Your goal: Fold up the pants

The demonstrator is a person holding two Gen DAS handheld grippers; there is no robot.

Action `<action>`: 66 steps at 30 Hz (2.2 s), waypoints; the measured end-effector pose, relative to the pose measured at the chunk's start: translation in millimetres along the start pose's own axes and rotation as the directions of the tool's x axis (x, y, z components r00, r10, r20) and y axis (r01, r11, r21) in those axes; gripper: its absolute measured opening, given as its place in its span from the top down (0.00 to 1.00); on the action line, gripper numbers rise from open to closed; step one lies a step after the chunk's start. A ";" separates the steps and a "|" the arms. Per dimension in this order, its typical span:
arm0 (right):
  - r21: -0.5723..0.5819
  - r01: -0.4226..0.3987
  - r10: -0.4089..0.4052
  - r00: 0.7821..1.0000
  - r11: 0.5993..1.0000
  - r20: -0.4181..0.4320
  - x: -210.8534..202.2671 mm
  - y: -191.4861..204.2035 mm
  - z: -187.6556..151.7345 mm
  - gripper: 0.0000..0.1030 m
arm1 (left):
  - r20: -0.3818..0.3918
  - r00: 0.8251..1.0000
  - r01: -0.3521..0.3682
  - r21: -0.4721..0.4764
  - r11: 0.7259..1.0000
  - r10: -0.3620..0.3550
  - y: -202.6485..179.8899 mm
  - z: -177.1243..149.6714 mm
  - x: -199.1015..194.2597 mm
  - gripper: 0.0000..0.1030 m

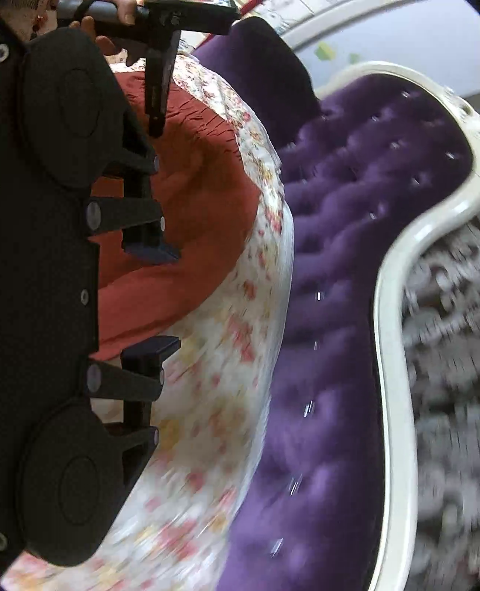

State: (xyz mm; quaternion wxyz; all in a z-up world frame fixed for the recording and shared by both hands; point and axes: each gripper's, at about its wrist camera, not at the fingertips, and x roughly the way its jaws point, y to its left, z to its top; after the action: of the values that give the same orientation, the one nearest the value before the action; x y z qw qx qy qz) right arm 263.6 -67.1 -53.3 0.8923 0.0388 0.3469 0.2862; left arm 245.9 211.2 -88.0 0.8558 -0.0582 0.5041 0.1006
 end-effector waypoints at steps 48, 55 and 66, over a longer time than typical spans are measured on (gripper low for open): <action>-0.482 0.115 -0.076 0.992 0.869 0.100 38.1 188.3 -125.7 0.87 | -0.114 0.991 -0.033 0.243 0.970 0.062 -86.8 42.6 -3.8 0.52; -0.433 0.128 -0.064 0.985 0.892 0.160 14.8 196.1 -120.3 0.87 | 0.008 1.000 -0.019 0.207 0.978 0.018 -58.8 26.0 -50.8 0.87; -0.512 0.101 -0.054 0.993 0.853 0.107 26.1 254.5 -166.2 0.84 | 0.027 0.998 0.060 0.029 0.998 -0.061 34.4 -37.6 -63.2 0.87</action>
State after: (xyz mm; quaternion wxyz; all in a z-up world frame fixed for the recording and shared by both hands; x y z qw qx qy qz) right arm 49.4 137.5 -126.3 0.8953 -0.2030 0.2191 0.3305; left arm 176.2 229.9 -50.9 0.8662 -0.0598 0.4913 0.0683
